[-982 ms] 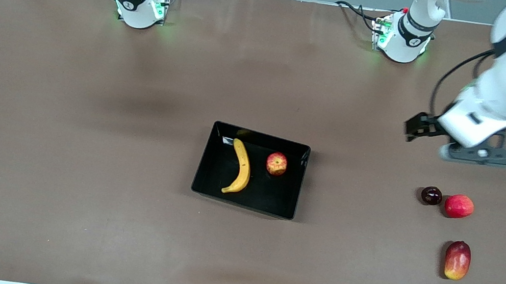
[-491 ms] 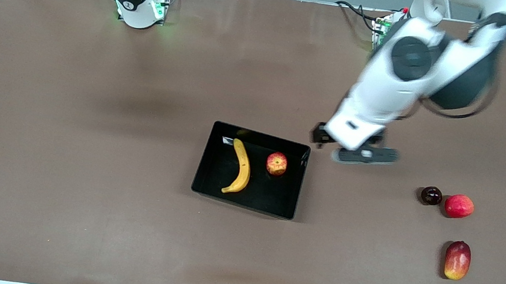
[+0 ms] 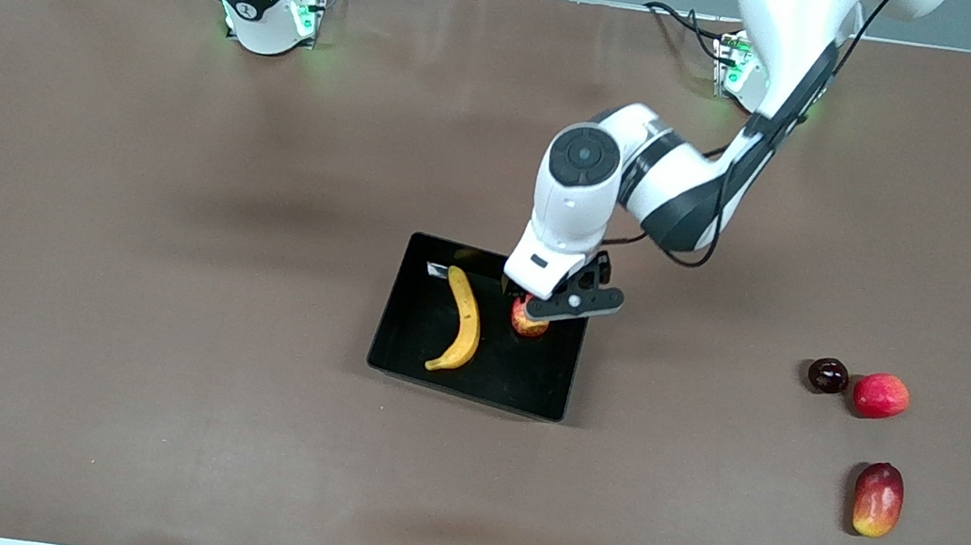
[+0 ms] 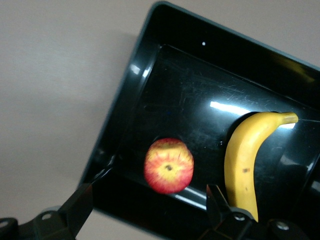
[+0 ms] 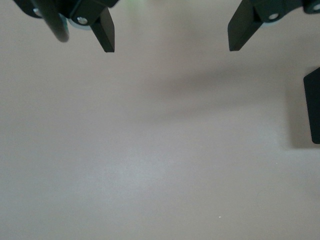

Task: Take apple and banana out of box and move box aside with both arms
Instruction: 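Lower the left gripper into the tray and grasp the apple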

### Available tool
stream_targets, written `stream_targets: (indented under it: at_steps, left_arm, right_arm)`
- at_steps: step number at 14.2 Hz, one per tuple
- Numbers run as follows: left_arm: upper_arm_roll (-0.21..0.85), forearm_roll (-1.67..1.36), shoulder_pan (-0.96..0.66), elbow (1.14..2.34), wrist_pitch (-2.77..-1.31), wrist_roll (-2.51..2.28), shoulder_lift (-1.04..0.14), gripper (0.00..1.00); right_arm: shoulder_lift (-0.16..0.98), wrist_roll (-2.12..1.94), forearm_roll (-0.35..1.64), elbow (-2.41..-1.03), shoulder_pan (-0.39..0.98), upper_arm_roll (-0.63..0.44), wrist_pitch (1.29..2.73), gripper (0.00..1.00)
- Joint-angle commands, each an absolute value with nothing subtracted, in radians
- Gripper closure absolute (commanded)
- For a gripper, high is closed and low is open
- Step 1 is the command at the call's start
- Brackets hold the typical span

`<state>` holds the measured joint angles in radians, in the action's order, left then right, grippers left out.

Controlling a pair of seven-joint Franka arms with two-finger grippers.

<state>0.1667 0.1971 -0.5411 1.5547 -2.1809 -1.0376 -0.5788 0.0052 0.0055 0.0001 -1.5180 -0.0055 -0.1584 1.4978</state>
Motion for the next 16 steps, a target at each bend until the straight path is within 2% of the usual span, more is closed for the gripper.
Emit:
stream_targets:
  at_steps: [1,5,8,9,11,12,14,16]
  left_arm:
    - [0.167,0.207,-0.551,1.528,-2.253,-1.06,-0.652,0.0]
    - [0.167,0.201,-0.554,1.537,-2.334,-1.081,-0.721,0.0]
    - [0.167,0.204,-0.555,1.546,-2.344,-1.109,-0.747,0.0]
    - [0.167,0.206,-0.555,1.546,-2.344,-1.108,-0.753,0.03]
    - [0.169,0.204,-0.557,1.546,-2.345,-1.109,-0.761,0.31]
    - [0.169,0.201,-0.557,1.548,-2.344,-1.111,-0.758,0.5]
    - [0.17,0.202,-0.557,1.549,-2.341,-1.108,-0.753,1.0]
    - [0.172,0.212,-0.558,1.543,-2.335,-1.104,-0.738,1.0]
  right_arm:
    - [0.011,0.006,-0.006,-1.493,-0.006,-0.153,1.493,0.0]
    - [0.012,0.005,-0.006,-1.485,0.0,-0.152,1.493,0.0]
    - [0.012,0.005,-0.006,-1.485,-0.002,-0.152,1.493,0.0]
    - [0.012,0.005,-0.006,-1.485,-0.002,-0.152,1.493,0.0]
    - [0.012,0.006,-0.006,-1.485,0.0,-0.152,1.493,0.0]
    - [0.014,0.006,-0.005,-1.485,0.0,-0.152,1.494,0.0]
    - [0.018,0.005,-0.005,-1.485,-0.002,-0.152,1.503,0.0]
    - [0.018,0.005,-0.003,-1.485,-0.002,-0.152,1.505,0.0]
